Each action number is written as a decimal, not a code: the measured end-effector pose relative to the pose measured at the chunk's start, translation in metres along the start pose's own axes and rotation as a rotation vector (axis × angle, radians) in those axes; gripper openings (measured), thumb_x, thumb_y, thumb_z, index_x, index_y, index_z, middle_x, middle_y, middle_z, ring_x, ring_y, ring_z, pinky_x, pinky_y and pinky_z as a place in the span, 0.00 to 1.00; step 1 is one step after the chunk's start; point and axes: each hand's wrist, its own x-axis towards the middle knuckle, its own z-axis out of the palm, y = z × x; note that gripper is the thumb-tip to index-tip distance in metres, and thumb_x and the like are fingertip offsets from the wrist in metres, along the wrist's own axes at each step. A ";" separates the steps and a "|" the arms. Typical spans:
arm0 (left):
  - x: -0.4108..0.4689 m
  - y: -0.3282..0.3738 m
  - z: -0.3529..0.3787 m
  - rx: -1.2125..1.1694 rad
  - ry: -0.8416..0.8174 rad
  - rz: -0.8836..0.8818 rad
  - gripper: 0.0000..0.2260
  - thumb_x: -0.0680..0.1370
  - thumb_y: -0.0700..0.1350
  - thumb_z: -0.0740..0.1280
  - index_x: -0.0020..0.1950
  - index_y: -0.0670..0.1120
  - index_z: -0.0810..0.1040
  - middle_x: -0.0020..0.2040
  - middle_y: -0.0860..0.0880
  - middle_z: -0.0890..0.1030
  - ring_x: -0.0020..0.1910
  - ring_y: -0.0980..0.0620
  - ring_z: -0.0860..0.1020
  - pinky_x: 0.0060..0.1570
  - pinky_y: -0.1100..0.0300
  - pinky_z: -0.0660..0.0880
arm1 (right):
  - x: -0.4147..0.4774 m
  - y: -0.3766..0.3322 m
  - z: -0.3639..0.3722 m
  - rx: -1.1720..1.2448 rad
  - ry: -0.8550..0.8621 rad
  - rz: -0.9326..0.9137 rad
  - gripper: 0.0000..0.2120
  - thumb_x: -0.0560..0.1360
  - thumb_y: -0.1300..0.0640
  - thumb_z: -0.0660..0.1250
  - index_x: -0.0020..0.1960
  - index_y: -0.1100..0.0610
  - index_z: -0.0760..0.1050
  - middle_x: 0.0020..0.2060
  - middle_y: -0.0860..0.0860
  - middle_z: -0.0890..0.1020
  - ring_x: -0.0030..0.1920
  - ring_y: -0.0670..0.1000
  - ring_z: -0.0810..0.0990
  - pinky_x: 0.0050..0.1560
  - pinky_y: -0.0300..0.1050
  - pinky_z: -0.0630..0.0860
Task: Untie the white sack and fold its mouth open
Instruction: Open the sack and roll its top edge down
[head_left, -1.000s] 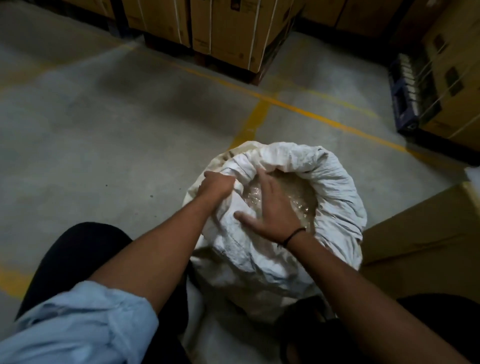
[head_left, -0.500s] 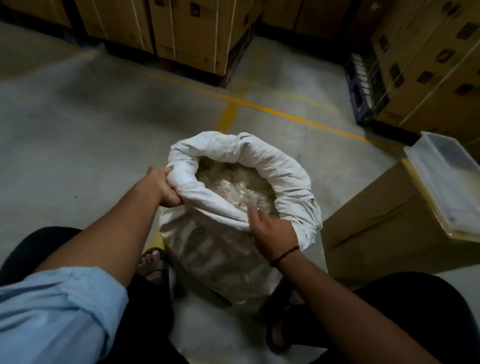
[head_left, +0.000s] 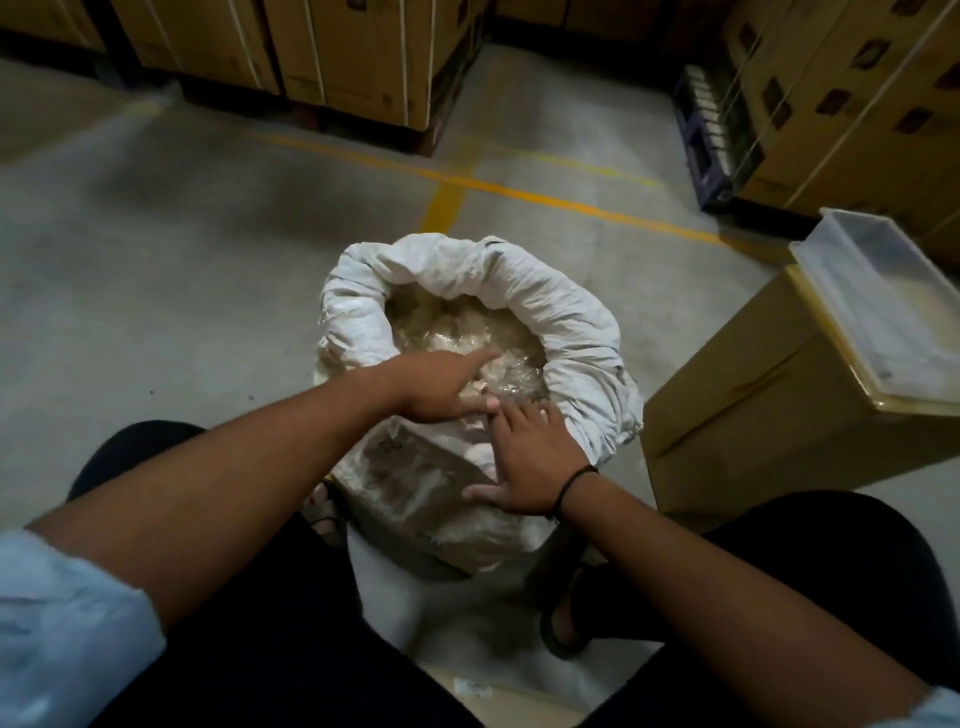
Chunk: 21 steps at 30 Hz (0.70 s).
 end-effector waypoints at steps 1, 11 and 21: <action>0.004 -0.004 0.002 -0.009 -0.058 -0.061 0.33 0.81 0.63 0.60 0.81 0.50 0.55 0.72 0.45 0.75 0.69 0.44 0.74 0.67 0.52 0.70 | -0.007 -0.004 0.005 -0.044 0.016 0.015 0.59 0.63 0.23 0.63 0.79 0.61 0.51 0.72 0.58 0.65 0.70 0.62 0.66 0.72 0.67 0.56; 0.022 -0.008 0.010 -0.008 -0.150 -0.232 0.22 0.86 0.48 0.56 0.80 0.45 0.62 0.77 0.41 0.68 0.74 0.42 0.68 0.69 0.53 0.64 | 0.014 -0.009 0.051 -0.235 0.076 0.151 0.35 0.74 0.63 0.61 0.80 0.59 0.54 0.53 0.63 0.77 0.51 0.66 0.77 0.68 0.77 0.57; 0.017 -0.024 -0.020 -0.211 -0.343 -0.201 0.35 0.70 0.53 0.72 0.77 0.54 0.67 0.72 0.48 0.74 0.68 0.48 0.73 0.71 0.50 0.68 | 0.048 0.022 0.012 -0.170 0.707 -0.129 0.11 0.76 0.60 0.65 0.57 0.54 0.78 0.33 0.51 0.79 0.31 0.56 0.79 0.45 0.53 0.69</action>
